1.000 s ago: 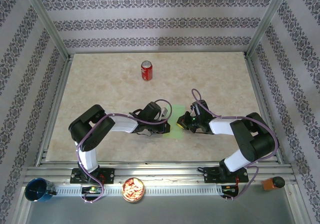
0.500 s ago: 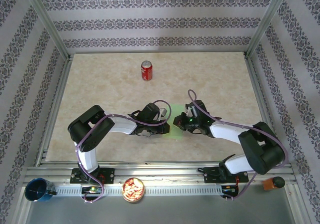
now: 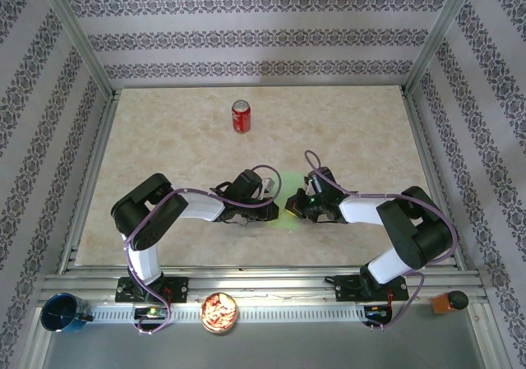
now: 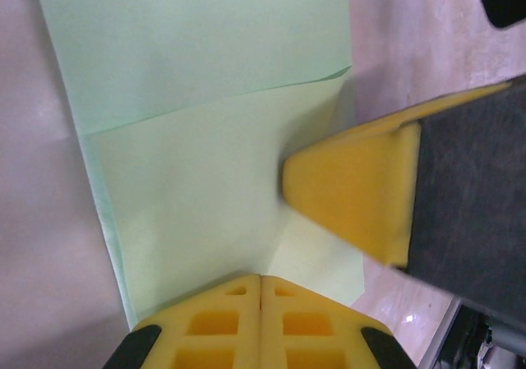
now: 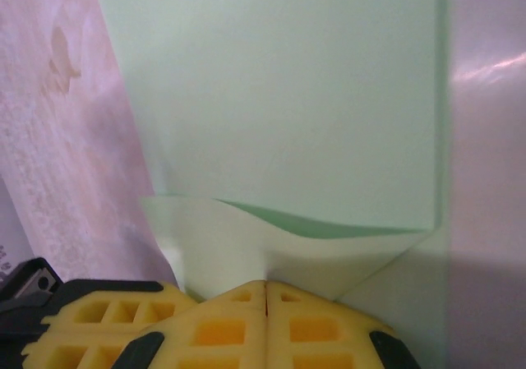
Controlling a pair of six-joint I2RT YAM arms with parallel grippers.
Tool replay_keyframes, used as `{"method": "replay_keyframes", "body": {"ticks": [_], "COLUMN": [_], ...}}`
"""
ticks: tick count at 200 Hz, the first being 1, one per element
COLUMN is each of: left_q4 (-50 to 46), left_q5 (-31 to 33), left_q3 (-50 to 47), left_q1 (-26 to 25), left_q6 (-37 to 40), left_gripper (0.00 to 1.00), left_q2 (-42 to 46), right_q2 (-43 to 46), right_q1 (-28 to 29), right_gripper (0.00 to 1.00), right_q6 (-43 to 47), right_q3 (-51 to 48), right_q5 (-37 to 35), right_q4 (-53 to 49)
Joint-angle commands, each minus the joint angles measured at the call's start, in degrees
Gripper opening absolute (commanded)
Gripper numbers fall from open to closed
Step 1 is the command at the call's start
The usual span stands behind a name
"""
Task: Fold a paper plane with a square sheet of paper (pick it up from the middle)
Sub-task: Fold the triangle a second time at the center of the table.
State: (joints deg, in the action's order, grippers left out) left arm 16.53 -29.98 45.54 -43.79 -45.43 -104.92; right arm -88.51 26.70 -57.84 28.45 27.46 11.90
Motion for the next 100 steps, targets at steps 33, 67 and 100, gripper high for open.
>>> {"method": "replay_keyframes", "body": {"ticks": [33,67,100], "left_q4": [-7.92,-7.99,-7.86], "left_q5": [2.2,2.13,2.16], "left_q3": [-2.58,-2.72,-2.71], "left_q1": [0.55,0.55,0.55], "left_q6": [1.66,1.68,1.59], "left_gripper": [0.0,0.0,0.0], "left_q2": [-1.65,-1.6,-1.49], "right_q2": [-0.81,-0.79,0.46], "right_q1": [-6.26,-9.5,-9.76], "right_gripper": [0.0,0.0,0.0], "right_q6": [2.19,1.92,2.34], "right_q3": [-0.49,-0.08,1.19], "right_q5": [-2.9,-3.34,-3.13], "right_q4": [-2.8,-3.12,-3.92]}}
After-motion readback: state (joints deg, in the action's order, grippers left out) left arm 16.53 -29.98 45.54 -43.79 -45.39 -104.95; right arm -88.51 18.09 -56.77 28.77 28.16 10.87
